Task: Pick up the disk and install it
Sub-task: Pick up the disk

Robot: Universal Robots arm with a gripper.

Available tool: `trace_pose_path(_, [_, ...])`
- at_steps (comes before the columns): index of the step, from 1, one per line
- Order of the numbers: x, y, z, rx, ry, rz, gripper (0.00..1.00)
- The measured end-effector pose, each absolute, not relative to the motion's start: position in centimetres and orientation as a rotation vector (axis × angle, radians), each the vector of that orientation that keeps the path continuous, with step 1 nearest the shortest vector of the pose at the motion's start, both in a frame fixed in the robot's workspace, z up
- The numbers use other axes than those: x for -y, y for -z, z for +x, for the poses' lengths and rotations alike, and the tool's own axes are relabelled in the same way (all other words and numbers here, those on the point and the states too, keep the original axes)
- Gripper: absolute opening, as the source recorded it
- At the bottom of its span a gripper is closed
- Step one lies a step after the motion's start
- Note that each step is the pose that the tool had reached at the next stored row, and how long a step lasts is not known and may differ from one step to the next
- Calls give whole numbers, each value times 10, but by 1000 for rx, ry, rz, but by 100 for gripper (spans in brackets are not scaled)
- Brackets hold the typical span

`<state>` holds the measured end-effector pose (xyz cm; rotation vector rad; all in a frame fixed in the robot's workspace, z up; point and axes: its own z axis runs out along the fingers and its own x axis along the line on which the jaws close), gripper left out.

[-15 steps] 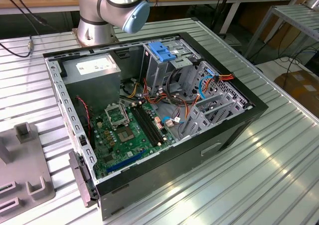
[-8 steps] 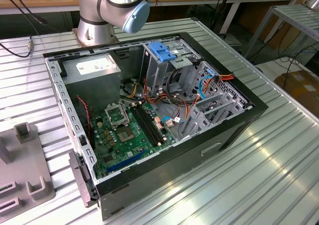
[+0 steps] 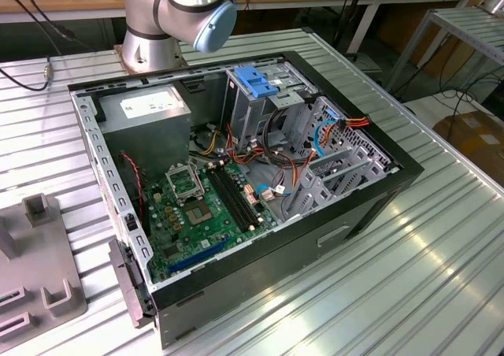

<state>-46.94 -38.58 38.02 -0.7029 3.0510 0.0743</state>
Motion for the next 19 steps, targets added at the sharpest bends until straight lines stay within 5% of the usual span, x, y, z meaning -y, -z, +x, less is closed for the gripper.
trace_pose_path(19, [386,-380,-469,-2975,-75,-991,10])
